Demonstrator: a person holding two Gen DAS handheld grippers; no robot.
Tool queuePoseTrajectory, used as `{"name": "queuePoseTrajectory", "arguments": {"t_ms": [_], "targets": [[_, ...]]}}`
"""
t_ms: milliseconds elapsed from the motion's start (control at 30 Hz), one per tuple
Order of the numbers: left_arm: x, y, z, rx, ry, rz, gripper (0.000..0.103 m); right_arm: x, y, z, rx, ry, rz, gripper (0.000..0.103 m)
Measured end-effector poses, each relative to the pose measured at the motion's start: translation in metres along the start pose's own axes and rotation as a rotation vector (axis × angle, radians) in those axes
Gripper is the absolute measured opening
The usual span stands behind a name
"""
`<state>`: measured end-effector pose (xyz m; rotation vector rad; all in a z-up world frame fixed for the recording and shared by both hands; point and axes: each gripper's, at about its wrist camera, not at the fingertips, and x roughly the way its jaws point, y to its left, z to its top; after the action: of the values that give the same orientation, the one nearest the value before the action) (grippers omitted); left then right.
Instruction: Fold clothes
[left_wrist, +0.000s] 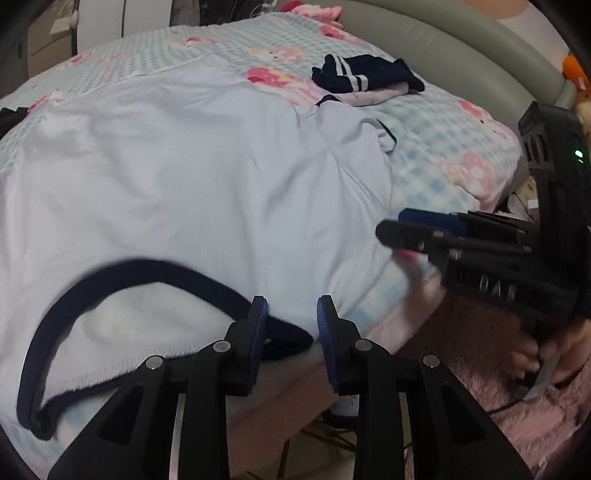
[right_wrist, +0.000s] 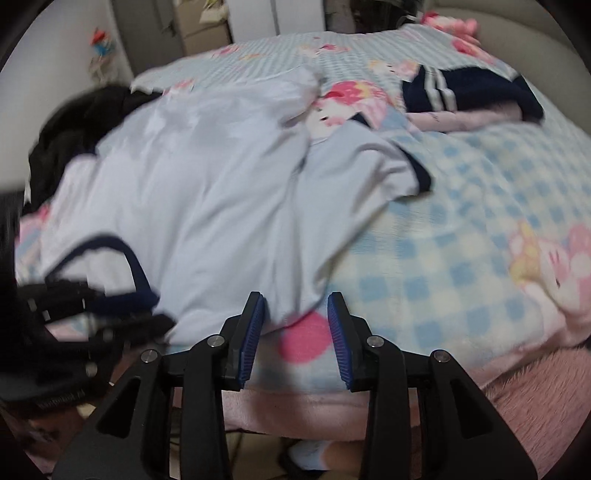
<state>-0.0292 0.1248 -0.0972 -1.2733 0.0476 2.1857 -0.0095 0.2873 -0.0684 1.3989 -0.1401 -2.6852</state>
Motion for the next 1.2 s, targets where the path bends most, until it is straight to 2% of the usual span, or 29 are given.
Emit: {"name": "queuePoseTrajectory", "arguments": {"t_ms": [133, 233, 333, 433, 500, 533, 567, 633, 667, 700, 767, 900, 1033, 1133, 1200], "targets": [[-0.010, 0.004, 0.011, -0.042, -0.048, -0.019, 0.030, -0.017, -0.009, 0.001, 0.034, -0.085, 0.048, 0.038], [-0.009, 0.004, 0.028, -0.071, -0.071, -0.028, 0.030, -0.014, -0.015, 0.007, 0.068, -0.088, 0.019, 0.038], [-0.008, -0.006, 0.055, -0.039, -0.107, -0.037, 0.030, -0.011, -0.024, 0.013, 0.113, -0.088, -0.006, 0.038], [0.006, -0.013, 0.081, -0.025, -0.104, -0.061, 0.030, 0.002, -0.060, 0.031, 0.268, -0.041, 0.077, 0.038], [0.019, -0.017, 0.092, -0.019, -0.087, -0.073, 0.030, 0.008, -0.073, 0.046, 0.290, -0.033, 0.113, 0.040], [0.026, -0.019, 0.095, -0.019, -0.075, -0.081, 0.030, 0.012, -0.079, 0.053, 0.299, -0.030, 0.132, 0.044], [0.032, -0.020, 0.096, -0.023, -0.062, -0.084, 0.030, 0.016, -0.082, 0.061, 0.301, -0.029, 0.156, 0.052], [0.045, -0.022, 0.095, -0.032, -0.027, -0.076, 0.030, 0.032, -0.086, 0.073, 0.312, 0.002, 0.215, 0.056], [0.050, -0.021, 0.092, -0.036, -0.014, -0.066, 0.030, 0.040, -0.086, 0.076, 0.316, 0.020, 0.232, 0.044], [0.054, -0.020, 0.089, -0.043, -0.007, -0.061, 0.030, 0.046, -0.086, 0.077, 0.310, 0.024, 0.232, 0.020], [0.058, -0.016, 0.083, -0.059, 0.004, -0.062, 0.030, 0.051, -0.085, 0.077, 0.288, 0.014, 0.180, 0.015], [0.056, -0.005, 0.082, -0.094, 0.008, -0.093, 0.030, 0.045, -0.073, 0.076, 0.166, -0.028, 0.010, 0.011], [0.039, -0.004, 0.097, -0.087, -0.074, -0.125, 0.030, 0.023, -0.083, 0.075, 0.203, -0.115, -0.003, 0.011], [0.036, -0.007, 0.113, -0.087, -0.091, -0.188, 0.030, 0.004, -0.096, 0.074, 0.265, -0.194, 0.009, 0.012], [0.039, -0.014, 0.120, -0.070, -0.090, -0.215, 0.030, -0.007, -0.111, 0.072, 0.331, -0.233, 0.009, 0.018]]}}
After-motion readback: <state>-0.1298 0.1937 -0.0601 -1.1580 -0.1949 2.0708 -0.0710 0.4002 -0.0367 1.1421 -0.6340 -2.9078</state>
